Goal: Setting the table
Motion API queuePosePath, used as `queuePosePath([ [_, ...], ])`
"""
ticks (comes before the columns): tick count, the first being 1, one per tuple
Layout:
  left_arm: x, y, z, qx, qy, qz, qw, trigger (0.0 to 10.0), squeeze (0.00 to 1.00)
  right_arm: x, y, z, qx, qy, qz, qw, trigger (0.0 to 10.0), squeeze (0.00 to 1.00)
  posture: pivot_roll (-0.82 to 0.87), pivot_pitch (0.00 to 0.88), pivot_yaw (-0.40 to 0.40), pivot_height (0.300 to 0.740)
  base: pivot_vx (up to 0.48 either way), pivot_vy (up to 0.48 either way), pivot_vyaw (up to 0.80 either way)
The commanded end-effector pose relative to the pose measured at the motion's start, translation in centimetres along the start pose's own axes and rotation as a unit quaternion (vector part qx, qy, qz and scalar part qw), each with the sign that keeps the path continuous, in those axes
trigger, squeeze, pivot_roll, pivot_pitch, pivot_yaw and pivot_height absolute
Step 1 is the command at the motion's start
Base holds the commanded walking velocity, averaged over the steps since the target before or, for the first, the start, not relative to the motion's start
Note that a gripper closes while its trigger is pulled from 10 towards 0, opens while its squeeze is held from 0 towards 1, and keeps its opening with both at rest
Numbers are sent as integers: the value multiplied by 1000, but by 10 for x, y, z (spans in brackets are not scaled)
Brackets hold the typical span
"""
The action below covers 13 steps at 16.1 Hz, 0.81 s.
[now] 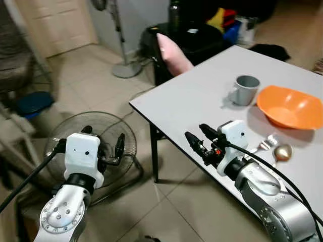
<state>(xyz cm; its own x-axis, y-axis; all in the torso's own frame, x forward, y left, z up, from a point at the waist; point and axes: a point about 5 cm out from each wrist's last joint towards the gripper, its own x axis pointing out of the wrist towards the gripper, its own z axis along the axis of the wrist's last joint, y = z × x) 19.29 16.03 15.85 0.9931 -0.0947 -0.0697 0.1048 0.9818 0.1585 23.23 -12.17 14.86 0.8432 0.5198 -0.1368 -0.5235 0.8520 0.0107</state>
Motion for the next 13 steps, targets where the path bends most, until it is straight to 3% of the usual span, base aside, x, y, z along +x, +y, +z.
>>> queuePosePath([
  [1, -2, 2, 1, 8, -1, 8, 1000, 10000, 0, -1, -2, 0, 1, -2, 3, 1000, 10000, 0, -39, 0, 79, 740, 0, 0, 800],
  [6, -9, 5, -1, 4, 8, 29, 1000, 10000, 0, -2, -5, -4, 27, -4, -18, 999, 10000, 0, -9, 1, 54, 740, 0, 0, 800],
  [13, -9, 6, -1, 1, 9, 28, 1000, 10000, 0, -5, -7, -9, 43, -4, -24, 999, 10000, 0, -14, 0, 54, 740, 0, 0, 800],
])
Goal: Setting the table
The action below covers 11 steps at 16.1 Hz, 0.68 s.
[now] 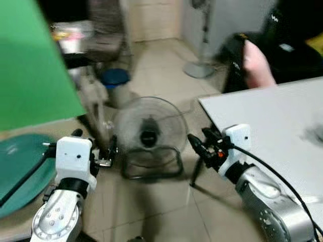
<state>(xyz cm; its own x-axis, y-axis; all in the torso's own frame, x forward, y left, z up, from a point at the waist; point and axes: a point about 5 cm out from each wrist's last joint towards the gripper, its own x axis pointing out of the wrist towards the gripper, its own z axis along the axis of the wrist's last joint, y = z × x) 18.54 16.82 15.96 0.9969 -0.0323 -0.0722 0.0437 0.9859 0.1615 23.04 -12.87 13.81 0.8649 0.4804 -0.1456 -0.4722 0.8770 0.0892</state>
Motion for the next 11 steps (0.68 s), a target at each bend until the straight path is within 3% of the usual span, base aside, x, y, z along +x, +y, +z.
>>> queuePosePath([
  [1, 0, -1, 0, 2, 2, -2, 1000, 10000, 0, -1, -1, 2, 0, -7, 2, 1000, 10000, 0, -12, 0, 52, 740, 0, 0, 800],
  [5, -1, -2, 1, 3, 0, 1, 1000, 10000, 0, 2, -2, 3, -2, -9, 12, 1000, 10000, 0, -5, 0, 40, 740, 0, 0, 800],
  [7, -1, -1, 2, 4, -1, 2, 1000, 10000, 0, 3, -5, 4, 9, -15, 5, 1000, 10000, 0, -2, 0, 37, 740, 0, 266, 672],
  [8, -1, -1, 3, 7, -4, 3, 1000, 10000, 0, 2, -9, 3, 30, -16, -12, 999, 10000, 0, -1, 0, 36, 740, 0, 289, 0],
  [11, 2, 1, 8, 13, -13, 0, 1000, 10000, 0, 1, -9, 2, 37, -17, -17, 999, 10000, 0, -1, 0, 41, 740, 0, 315, 0],
])
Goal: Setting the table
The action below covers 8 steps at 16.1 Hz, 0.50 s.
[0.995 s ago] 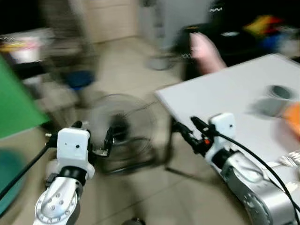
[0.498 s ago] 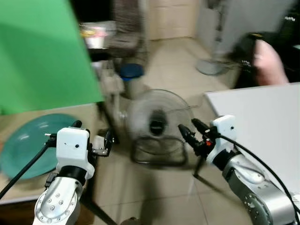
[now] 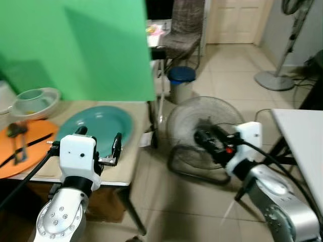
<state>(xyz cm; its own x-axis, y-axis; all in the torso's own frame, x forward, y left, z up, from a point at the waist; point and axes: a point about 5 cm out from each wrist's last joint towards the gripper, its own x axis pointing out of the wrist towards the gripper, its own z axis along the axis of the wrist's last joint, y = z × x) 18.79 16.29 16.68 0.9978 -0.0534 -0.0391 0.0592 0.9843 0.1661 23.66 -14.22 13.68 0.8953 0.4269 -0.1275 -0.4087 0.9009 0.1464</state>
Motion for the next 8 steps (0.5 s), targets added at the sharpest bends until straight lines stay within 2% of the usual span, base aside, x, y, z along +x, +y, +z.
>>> queuePosePath([
  [1, 0, 5, 1, 12, 3, 7, 1000, 10000, 0, 2, 7, 1, 4, -4, 12, 1000, 10000, 0, -1, 0, 43, 740, 0, 326, 0],
  [5, 3, 7, 4, 19, -3, 5, 1000, 10000, 0, 3, 5, 1, 13, -6, 3, 1000, 10000, 0, -3, 0, 44, 740, 0, 329, 0],
  [8, 6, 14, 9, 33, -10, 5, 999, 10000, 0, 2, 3, 2, 28, -9, -13, 999, 10000, 0, -3, 0, 44, 740, 0, 335, -679],
])
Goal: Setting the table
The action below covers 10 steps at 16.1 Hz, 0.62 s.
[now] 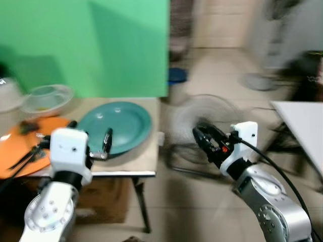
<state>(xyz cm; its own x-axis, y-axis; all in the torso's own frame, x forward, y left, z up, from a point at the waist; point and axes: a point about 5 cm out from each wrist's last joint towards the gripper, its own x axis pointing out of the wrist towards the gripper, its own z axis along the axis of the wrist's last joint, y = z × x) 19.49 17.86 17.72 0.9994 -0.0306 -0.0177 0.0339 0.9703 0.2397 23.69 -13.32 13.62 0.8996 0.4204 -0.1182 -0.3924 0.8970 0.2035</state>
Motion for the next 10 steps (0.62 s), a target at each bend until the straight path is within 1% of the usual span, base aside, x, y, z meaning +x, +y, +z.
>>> queuePosePath([
  [1, 3, 0, 3, 1, -4, -12, 1000, 10000, 0, -3, -5, 3, 3, -5, -19, 1000, 10000, 0, -2, 0, 46, 740, 0, 337, -800],
  [4, 7, 2, 2, 12, -4, -33, 999, 10000, 0, -1, -7, 1, 10, -3, -42, 999, 10000, 0, -3, 0, 51, 740, 0, 339, -800],
  [5, 11, 6, 1, 14, -4, -34, 999, 10000, 0, 4, -7, 1, 12, -2, -49, 999, 10000, 0, -6, 0, 55, 740, 0, 345, -800],
  [6, 12, 10, 1, 8, -2, -28, 1000, 10000, 0, 8, -6, 1, 12, -3, -47, 999, 10000, 0, -9, 0, 56, 740, 0, 352, -800],
  [9, 11, 11, -2, -7, 0, -27, 1000, 10000, 0, 12, -4, 3, 6, -9, -47, 999, 10000, 0, -12, 0, 53, 740, 0, 354, -800],
  [10, 11, 10, -3, -13, -3, -29, 999, 10000, 0, 15, -7, 2, 3, -13, -66, 998, 10000, 0, -11, 0, 46, 740, 0, 356, -800],
])
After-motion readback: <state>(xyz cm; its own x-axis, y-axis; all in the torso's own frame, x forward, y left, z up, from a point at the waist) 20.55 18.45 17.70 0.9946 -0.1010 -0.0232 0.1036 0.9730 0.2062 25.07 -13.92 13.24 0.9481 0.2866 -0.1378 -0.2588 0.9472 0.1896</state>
